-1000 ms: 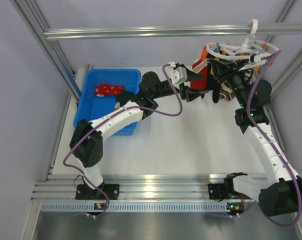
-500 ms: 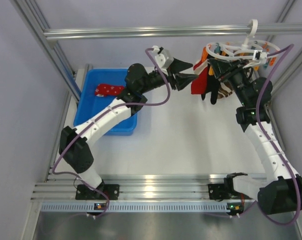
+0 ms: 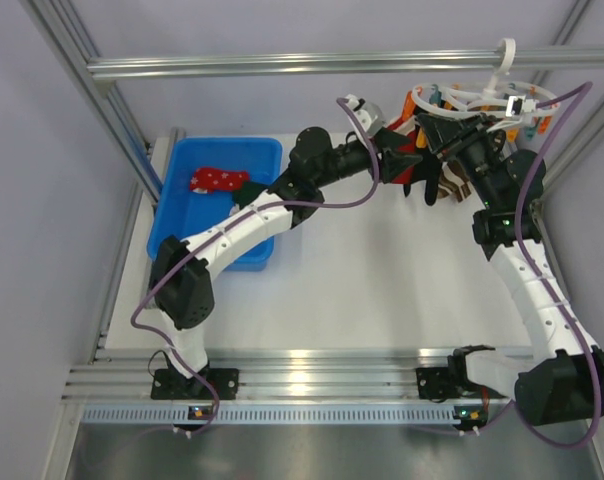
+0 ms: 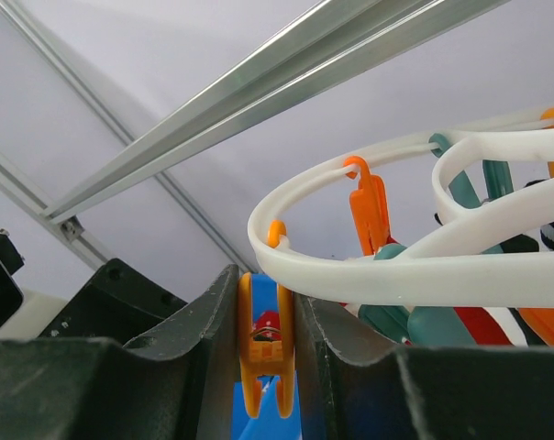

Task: Clip the socks to the hanger
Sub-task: Open the clamp at the hanger.

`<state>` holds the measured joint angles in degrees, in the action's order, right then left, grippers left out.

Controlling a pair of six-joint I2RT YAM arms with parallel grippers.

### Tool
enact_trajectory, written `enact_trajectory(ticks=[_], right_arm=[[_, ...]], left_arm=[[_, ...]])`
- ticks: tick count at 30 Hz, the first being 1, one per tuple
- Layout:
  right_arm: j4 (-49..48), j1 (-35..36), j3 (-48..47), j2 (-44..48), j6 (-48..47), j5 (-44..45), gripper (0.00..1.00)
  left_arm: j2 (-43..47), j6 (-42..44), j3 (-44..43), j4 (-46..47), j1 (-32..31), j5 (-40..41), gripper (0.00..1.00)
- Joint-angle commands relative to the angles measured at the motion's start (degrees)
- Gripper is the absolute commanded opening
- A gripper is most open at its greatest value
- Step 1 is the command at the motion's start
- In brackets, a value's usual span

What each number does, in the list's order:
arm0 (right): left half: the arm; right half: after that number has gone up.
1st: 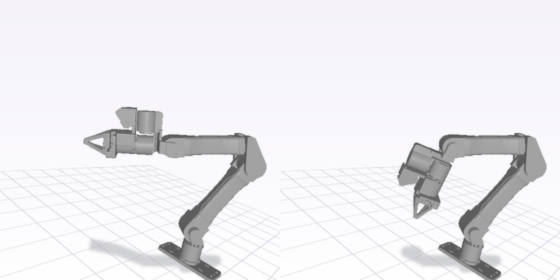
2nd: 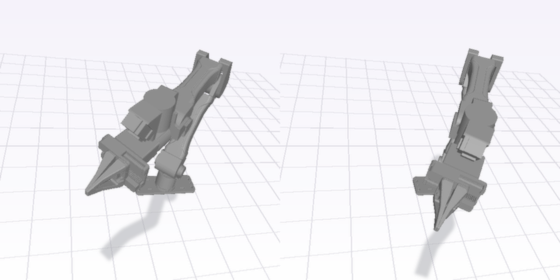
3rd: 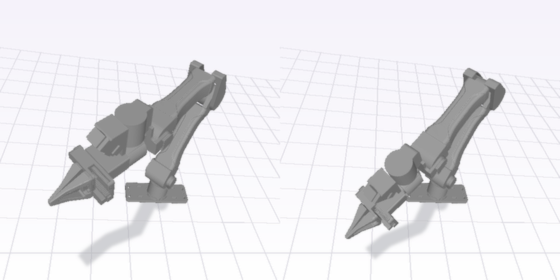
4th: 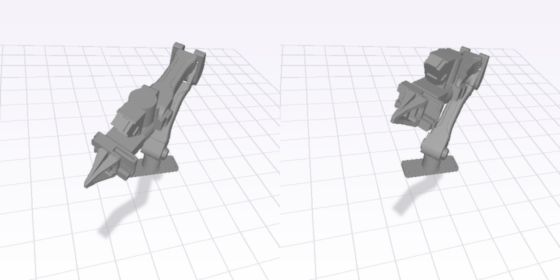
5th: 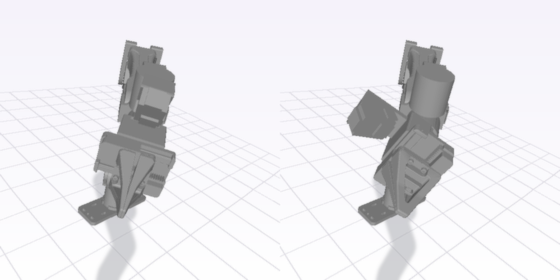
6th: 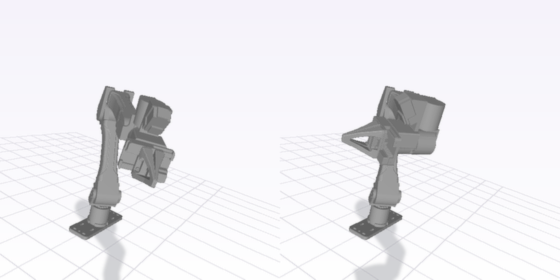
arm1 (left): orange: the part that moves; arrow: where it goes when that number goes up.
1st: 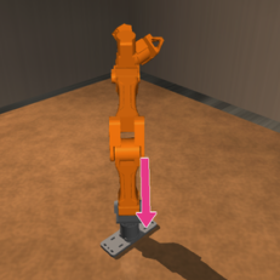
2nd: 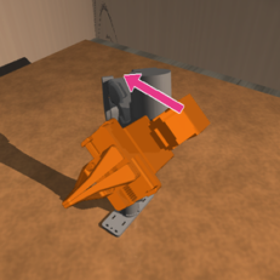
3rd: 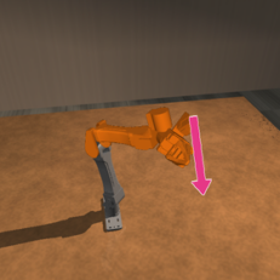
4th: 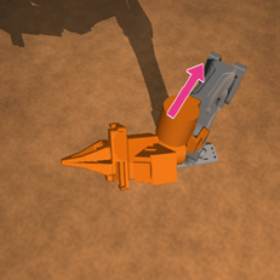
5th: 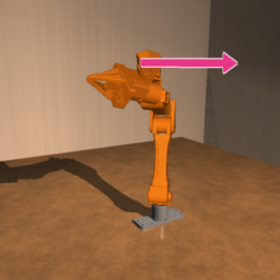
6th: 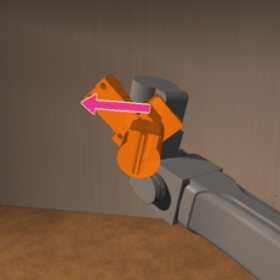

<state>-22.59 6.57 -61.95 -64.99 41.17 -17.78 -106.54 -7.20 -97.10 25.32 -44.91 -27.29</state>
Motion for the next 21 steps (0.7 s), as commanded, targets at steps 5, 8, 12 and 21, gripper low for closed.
enact_trajectory(ticks=[5, 8, 12, 21], right_arm=[[-1.76, -0.94, -2.47, -0.14, 1.99, 1.87, 0.00], [-1.67, -0.86, -2.21, -0.05, 1.81, 1.79, 0.00], [-1.76, -0.86, -2.03, 0.13, 1.81, 1.70, 0.00], [-1.50, -0.86, -1.77, 0.30, 1.81, 1.26, 0.00]], left_arm=[[-1.82, 0.08, -6.61, 0.96, -1.15, 4.60, 0.54], [-2.96, 0.08, -8.54, 0.26, -1.50, 5.14, 0.54], [-4.20, 0.08, -10.91, -0.97, -1.85, 5.75, 0.52], [-5.34, 1.57, -13.29, -1.94, -1.94, 7.95, 0.35]])
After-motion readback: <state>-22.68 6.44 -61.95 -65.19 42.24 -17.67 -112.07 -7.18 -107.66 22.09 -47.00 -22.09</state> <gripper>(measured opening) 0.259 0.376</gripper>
